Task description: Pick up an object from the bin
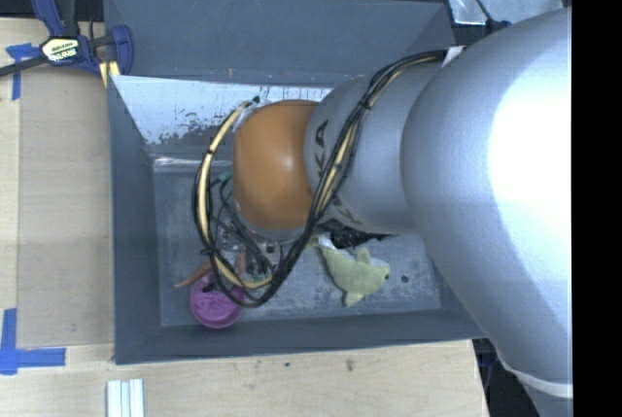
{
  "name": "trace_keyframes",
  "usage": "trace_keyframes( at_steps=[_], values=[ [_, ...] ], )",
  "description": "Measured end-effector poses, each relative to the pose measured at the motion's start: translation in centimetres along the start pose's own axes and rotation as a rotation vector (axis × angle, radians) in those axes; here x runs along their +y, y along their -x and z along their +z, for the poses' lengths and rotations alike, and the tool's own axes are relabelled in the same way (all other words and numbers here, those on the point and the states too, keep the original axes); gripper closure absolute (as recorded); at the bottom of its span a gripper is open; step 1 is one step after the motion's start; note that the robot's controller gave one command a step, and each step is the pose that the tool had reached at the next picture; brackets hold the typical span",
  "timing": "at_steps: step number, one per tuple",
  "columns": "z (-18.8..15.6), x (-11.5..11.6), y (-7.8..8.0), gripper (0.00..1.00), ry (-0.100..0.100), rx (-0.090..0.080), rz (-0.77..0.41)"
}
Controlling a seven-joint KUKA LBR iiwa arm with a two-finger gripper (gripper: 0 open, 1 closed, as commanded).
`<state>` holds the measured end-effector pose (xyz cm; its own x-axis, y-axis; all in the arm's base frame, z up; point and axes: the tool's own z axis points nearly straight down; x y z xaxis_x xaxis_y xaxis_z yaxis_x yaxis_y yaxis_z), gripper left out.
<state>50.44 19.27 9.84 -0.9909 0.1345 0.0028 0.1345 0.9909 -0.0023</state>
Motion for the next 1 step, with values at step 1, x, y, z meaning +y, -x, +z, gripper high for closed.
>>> trace_keyframes(
  at_steps=[1],
  values=[
    [-2.18, 0.03, 0.00, 1.00, 0.001, -0.001, 0.000]
  ],
)
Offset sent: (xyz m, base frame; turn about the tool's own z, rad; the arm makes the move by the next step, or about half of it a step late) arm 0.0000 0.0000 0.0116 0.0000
